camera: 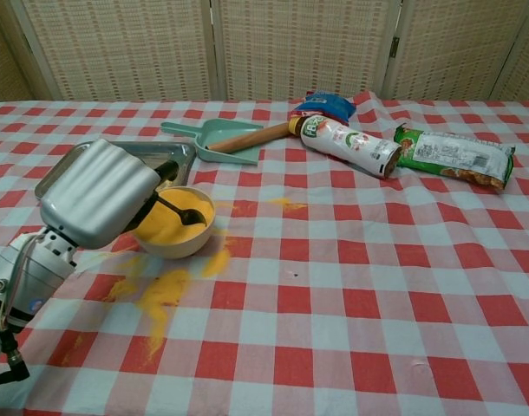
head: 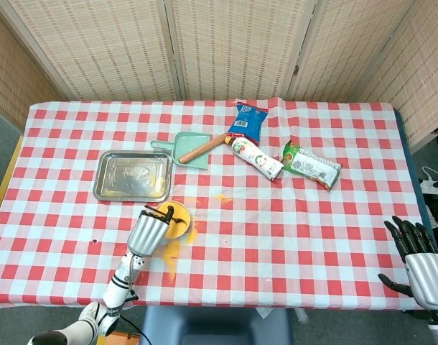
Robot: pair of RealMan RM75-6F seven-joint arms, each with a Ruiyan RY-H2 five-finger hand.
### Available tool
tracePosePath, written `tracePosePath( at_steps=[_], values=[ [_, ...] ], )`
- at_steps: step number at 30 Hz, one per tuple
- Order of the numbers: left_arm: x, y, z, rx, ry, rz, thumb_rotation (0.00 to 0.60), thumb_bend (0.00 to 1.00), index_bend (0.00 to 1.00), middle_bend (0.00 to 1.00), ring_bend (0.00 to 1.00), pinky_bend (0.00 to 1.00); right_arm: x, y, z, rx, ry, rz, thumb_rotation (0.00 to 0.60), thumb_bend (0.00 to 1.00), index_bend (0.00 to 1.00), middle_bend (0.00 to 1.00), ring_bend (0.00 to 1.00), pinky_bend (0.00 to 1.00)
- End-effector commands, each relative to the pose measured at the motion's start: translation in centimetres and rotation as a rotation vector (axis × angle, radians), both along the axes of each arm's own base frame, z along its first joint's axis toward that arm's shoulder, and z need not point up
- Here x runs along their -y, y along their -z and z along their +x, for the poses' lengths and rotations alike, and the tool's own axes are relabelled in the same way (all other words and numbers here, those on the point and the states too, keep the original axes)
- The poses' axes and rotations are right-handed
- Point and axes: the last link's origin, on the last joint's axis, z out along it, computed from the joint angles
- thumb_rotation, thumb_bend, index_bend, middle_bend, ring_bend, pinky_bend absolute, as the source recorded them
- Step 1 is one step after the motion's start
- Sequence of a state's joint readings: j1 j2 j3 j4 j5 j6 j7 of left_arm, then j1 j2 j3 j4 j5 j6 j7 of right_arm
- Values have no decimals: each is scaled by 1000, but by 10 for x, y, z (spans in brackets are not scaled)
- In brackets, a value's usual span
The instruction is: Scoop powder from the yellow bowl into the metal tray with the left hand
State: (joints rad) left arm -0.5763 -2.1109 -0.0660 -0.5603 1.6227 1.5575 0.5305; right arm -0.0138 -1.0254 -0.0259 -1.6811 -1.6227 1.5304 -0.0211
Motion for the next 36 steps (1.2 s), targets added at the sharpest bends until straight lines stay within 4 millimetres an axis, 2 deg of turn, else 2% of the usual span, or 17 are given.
tracePosePath(
  at_steps=[1,5,7,10,14,16,20,23,26,28,32,36],
  values=[
    [-5,-42,0,208,-113,-124,600,548,398,1000,1000,1000,0,1,0,-3,-1,6,600,39,0,0,0,0],
    [-8,-82,19,328,-163,-230,600,513,390,1000,1000,1000,0,3,1,-3,-3,11,600,39,0,0,0,0],
    [-9,-91,25,377,-208,-299,600,510,389,1000,1000,1000,0,3,1,-3,-4,13,600,39,0,0,0,0],
    [-12,-101,32,414,-295,-415,600,501,357,1000,1000,1000,-1,2,2,-2,-6,10,600,40,0,0,0,0],
    [-15,-109,41,485,-452,-620,600,489,175,1000,1000,1000,-2,1,1,-2,-7,8,600,40,0,0,0,0],
    [-18,-113,45,502,-513,-707,600,473,119,1000,1000,1000,-1,0,1,-1,-7,9,600,39,0,0,0,0],
    [-28,-121,50,546,-622,-845,600,446,77,1000,1000,1000,-2,-1,1,0,-8,4,600,39,0,0,0,0],
    [-40,-123,50,525,-630,-836,600,452,109,1000,1000,1000,-3,-2,1,1,-10,-2,600,40,0,0,0,0],
    [-47,-124,49,511,-620,-803,600,463,232,1000,1000,1000,-2,-2,0,-2,-5,-4,600,40,0,0,0,0],
    [-51,-124,47,507,-622,-790,600,462,277,1000,1000,1000,-2,-2,0,-3,-2,-2,600,39,0,0,0,0],
    [-60,-125,42,500,-631,-755,600,462,346,1000,1000,1000,0,0,-1,-5,3,1,600,40,0,0,0,0],
    [-69,-128,36,483,-657,-721,600,462,354,1000,1000,1000,1,0,-1,-7,6,1,600,39,0,0,0,0]
  ],
)
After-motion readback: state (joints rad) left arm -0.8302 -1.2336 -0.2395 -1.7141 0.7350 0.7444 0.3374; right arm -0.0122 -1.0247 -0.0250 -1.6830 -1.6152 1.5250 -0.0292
